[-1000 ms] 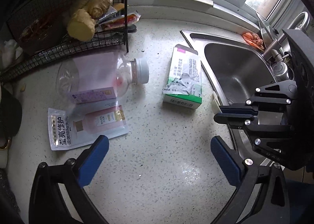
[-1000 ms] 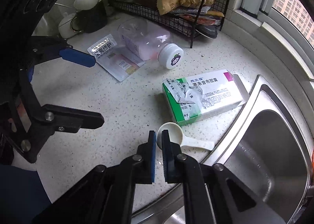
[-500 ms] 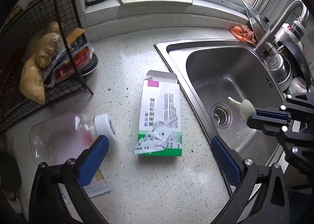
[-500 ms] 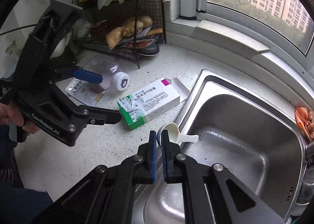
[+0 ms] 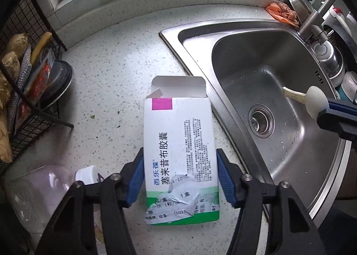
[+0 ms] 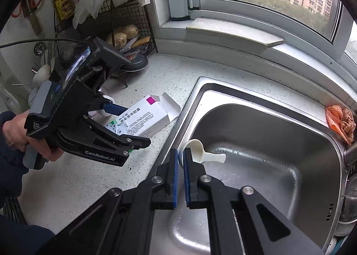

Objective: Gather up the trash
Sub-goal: 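Grasp the green-white medicine box with the left tool and lift it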

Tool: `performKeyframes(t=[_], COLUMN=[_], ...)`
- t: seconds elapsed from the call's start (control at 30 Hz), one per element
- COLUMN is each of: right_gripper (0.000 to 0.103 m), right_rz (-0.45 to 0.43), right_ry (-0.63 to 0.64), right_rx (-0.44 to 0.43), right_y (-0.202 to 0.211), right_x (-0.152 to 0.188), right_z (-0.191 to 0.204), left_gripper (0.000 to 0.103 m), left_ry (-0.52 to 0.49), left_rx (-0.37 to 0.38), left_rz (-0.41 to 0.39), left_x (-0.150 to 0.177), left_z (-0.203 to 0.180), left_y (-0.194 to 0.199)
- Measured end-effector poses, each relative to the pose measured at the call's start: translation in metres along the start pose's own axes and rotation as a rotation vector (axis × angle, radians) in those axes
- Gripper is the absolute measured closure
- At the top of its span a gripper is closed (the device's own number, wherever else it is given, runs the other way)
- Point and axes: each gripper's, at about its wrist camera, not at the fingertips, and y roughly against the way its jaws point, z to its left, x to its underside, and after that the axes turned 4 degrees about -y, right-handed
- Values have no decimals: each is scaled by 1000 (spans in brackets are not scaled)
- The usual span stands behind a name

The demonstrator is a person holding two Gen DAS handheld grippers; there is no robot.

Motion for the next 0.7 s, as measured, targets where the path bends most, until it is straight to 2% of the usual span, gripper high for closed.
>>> performKeyframes(t=[0.17,0.33,0.5,0.7], right_gripper=[98,98,98,98], right_rz=[-3,-35,-62,-84], right_ry=[14,29,42,77], right_rx=[-4,-8,-14,-29], right_y=[5,21,43,73], right_x=[0,7,22,50], right_z=[1,5,13,27], left_gripper=[46,46,46,47], left_ry=[8,45,72,75], left_rx=[-5,10,36,26], left_rz=[-13,-65,-116,-157], left_x=[10,29,52,91], left_z=[-10,-24,-43,-75], left_y=[11,43,76,112])
